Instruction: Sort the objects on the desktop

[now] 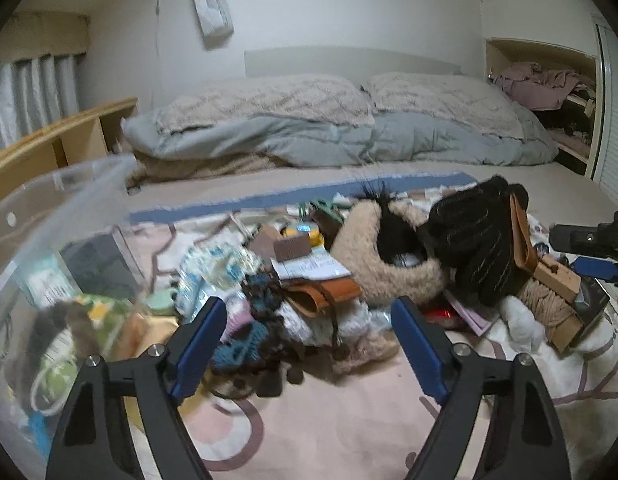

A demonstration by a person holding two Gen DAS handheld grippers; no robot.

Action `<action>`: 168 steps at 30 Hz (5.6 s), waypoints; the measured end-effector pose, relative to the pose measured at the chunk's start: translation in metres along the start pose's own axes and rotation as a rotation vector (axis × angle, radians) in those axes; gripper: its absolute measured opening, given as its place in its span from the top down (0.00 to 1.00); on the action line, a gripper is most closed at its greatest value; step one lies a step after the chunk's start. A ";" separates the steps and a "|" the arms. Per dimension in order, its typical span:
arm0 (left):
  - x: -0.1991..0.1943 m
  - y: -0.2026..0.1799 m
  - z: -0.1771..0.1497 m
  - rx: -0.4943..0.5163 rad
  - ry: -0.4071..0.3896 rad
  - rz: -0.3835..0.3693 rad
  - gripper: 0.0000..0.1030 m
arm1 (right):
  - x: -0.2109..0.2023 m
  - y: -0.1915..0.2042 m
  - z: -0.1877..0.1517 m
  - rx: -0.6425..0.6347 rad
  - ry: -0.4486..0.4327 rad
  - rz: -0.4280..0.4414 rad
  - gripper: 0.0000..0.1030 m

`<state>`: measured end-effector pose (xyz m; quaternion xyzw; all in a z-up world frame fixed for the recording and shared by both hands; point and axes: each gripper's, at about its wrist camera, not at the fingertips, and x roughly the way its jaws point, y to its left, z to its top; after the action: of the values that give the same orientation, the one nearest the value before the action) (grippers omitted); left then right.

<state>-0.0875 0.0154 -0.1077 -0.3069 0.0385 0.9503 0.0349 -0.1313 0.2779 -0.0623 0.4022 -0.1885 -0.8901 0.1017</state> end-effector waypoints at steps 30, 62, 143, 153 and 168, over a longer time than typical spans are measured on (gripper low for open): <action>0.027 -0.078 -0.041 0.013 0.252 -0.397 0.55 | 0.053 -0.038 -0.019 0.026 0.250 0.041 0.50; 0.019 -0.084 -0.058 0.040 0.436 -0.403 0.95 | 0.052 -0.042 -0.043 -0.099 0.217 -0.108 0.73; -0.050 -0.048 -0.131 0.190 0.357 -0.153 0.70 | -0.008 -0.008 -0.133 -0.228 0.306 0.121 0.38; -0.051 -0.047 -0.133 0.183 0.348 -0.151 0.71 | -0.003 0.005 -0.144 -0.272 0.330 0.156 0.38; -0.047 -0.050 -0.132 0.187 0.348 -0.143 0.71 | 0.008 0.000 -0.138 -0.197 0.308 0.149 0.67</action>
<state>0.0317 0.0508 -0.1900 -0.4638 0.1100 0.8703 0.1235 -0.0319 0.2404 -0.1514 0.5068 -0.1117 -0.8222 0.2339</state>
